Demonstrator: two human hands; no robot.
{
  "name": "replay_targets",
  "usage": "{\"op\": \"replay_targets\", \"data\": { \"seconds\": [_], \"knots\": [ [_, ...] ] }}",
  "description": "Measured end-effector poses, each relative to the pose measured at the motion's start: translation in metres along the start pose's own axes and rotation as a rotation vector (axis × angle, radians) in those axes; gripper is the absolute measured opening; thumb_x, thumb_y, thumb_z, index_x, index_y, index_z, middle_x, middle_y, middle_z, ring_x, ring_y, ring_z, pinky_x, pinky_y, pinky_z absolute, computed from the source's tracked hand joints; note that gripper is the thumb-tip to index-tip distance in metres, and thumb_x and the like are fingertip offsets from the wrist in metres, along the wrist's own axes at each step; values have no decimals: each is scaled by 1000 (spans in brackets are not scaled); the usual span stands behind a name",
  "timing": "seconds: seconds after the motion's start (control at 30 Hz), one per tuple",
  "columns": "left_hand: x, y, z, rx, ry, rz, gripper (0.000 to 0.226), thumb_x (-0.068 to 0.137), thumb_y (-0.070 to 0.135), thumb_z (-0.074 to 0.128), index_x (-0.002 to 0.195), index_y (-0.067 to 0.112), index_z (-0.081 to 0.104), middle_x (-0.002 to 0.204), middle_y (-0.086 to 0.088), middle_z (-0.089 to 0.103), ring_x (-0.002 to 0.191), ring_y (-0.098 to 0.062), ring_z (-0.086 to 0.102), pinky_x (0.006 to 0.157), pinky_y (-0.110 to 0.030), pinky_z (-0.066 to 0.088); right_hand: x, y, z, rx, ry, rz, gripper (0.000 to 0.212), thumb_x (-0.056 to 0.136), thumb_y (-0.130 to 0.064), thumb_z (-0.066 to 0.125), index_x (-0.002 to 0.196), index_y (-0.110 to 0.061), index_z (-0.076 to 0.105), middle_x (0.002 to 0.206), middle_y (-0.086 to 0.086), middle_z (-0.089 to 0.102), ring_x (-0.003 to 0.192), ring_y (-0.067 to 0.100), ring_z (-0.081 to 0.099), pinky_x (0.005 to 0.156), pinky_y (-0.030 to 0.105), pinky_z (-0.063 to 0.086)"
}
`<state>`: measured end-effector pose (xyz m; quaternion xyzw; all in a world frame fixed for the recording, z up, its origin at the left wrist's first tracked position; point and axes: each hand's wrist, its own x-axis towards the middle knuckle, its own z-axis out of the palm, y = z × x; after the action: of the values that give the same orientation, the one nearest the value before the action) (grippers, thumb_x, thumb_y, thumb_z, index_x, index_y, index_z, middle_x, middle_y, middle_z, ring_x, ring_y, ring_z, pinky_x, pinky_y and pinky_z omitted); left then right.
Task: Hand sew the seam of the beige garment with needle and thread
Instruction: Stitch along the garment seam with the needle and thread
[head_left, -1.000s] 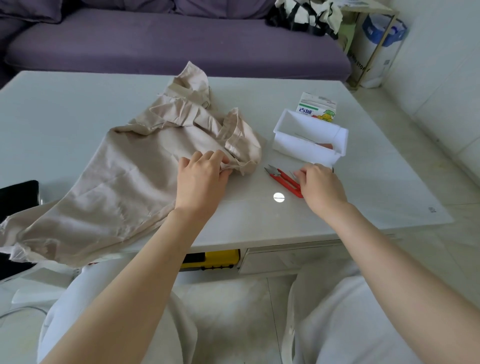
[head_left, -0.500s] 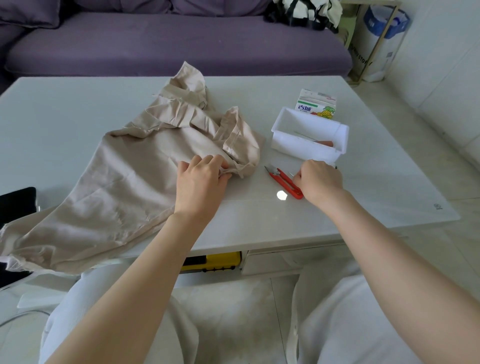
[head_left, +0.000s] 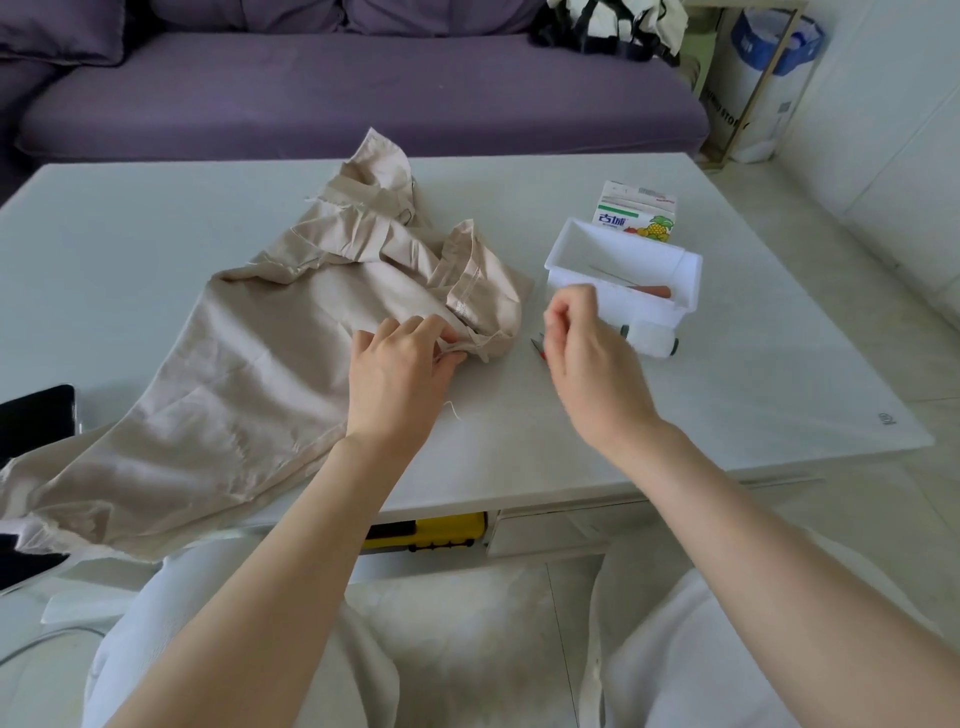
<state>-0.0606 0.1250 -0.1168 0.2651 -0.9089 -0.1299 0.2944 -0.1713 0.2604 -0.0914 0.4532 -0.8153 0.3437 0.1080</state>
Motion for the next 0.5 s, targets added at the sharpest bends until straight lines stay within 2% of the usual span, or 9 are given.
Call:
{"op": "replay_targets", "data": {
  "seconds": [0.1, 0.2, 0.23, 0.3, 0.4, 0.5],
  "knots": [
    [0, -1, -1, -11, 18, 10, 6, 79, 19, 72, 82, 17, 68, 69, 1, 64, 71, -28, 58, 71, -37, 35, -5, -5, 16, -34, -156, -8, 19, 101, -19, 35, 102, -3, 45, 64, 8, 49, 54, 33, 46, 47, 36, 32],
    [1, -3, -1, 11, 31, 24, 9, 79, 25, 68, 76, 16, 68, 67, 1, 63, 67, -28, 58, 69, -37, 37, -9, -8, 27, -93, -233, -42, 14, 101, -15, 37, 105, -3, 45, 59, 3, 46, 44, 21, 39, 39, 29, 19],
    [1, -3, -2, 15, 33, 21, 10, 78, 25, 67, 75, 15, 67, 66, 1, 62, 66, -28, 57, 68, -37, 37, -9, -8, 30, -88, -270, -33, 12, 100, -11, 38, 109, -5, 43, 60, 2, 46, 44, 16, 38, 39, 28, 18],
    [2, -4, -3, 17, 30, 10, 7, 77, 21, 70, 74, 14, 67, 67, 0, 62, 67, -29, 57, 68, -37, 37, -10, -10, 34, -54, -329, -25, 21, 97, -1, 38, 117, -8, 39, 69, 3, 49, 48, 11, 39, 41, 25, 19],
    [3, -5, -4, 21, 30, -16, 5, 74, 13, 72, 74, 14, 67, 67, -1, 62, 69, -29, 58, 70, -36, 37, -12, -15, 38, 22, -328, -14, 38, 93, 7, 38, 127, -9, 38, 87, 8, 56, 65, 20, 50, 51, 29, 34],
    [4, -6, -4, 28, 32, -42, 2, 75, 14, 68, 73, 15, 67, 68, 0, 62, 70, -29, 58, 71, -35, 36, -12, -14, 43, 52, -272, 30, 30, 96, 3, 39, 123, -9, 45, 91, 8, 60, 71, 22, 52, 58, 27, 30]
  ]
}}
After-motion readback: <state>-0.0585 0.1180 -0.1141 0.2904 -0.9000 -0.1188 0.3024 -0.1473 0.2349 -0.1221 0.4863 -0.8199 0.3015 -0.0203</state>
